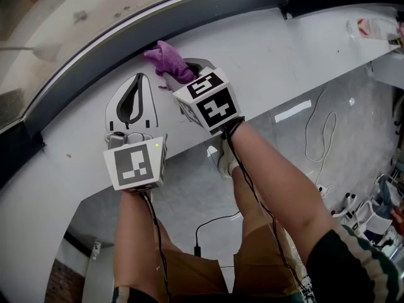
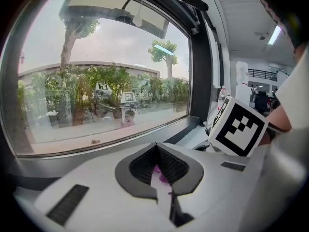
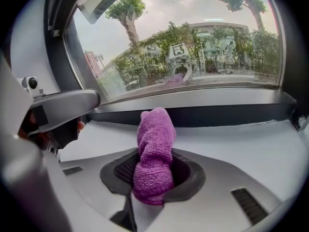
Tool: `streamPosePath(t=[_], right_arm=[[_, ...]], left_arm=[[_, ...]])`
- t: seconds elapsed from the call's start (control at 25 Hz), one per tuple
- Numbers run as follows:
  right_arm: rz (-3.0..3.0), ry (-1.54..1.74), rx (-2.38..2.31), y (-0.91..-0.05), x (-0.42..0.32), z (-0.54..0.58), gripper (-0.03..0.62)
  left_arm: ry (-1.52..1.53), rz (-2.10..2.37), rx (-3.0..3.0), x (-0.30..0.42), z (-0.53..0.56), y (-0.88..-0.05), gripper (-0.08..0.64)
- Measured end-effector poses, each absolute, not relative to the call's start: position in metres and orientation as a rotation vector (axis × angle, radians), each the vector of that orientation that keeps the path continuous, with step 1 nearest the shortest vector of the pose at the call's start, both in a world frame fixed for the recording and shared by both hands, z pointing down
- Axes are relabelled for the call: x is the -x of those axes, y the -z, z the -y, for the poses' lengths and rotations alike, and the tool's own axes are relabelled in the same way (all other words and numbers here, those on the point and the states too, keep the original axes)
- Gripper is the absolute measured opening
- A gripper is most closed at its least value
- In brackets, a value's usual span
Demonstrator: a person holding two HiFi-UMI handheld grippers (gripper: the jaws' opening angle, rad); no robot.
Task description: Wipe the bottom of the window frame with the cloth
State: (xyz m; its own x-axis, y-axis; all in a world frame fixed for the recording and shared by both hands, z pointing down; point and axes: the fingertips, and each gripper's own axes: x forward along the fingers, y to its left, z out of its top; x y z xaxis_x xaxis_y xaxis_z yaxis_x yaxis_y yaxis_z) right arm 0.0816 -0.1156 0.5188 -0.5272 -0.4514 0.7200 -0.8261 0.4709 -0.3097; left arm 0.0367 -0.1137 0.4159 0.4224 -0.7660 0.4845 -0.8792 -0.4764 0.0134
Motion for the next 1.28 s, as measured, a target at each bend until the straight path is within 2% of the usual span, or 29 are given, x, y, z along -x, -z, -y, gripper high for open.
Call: streamPosePath(t=[1.28], right_arm=[[2.126,-0.819,-1.126,-0.52,-0.227,0.142,0.121]], left_arm=[[-0.581,1.339,-2.469,-0.179,0.143,-0.429,0.009]])
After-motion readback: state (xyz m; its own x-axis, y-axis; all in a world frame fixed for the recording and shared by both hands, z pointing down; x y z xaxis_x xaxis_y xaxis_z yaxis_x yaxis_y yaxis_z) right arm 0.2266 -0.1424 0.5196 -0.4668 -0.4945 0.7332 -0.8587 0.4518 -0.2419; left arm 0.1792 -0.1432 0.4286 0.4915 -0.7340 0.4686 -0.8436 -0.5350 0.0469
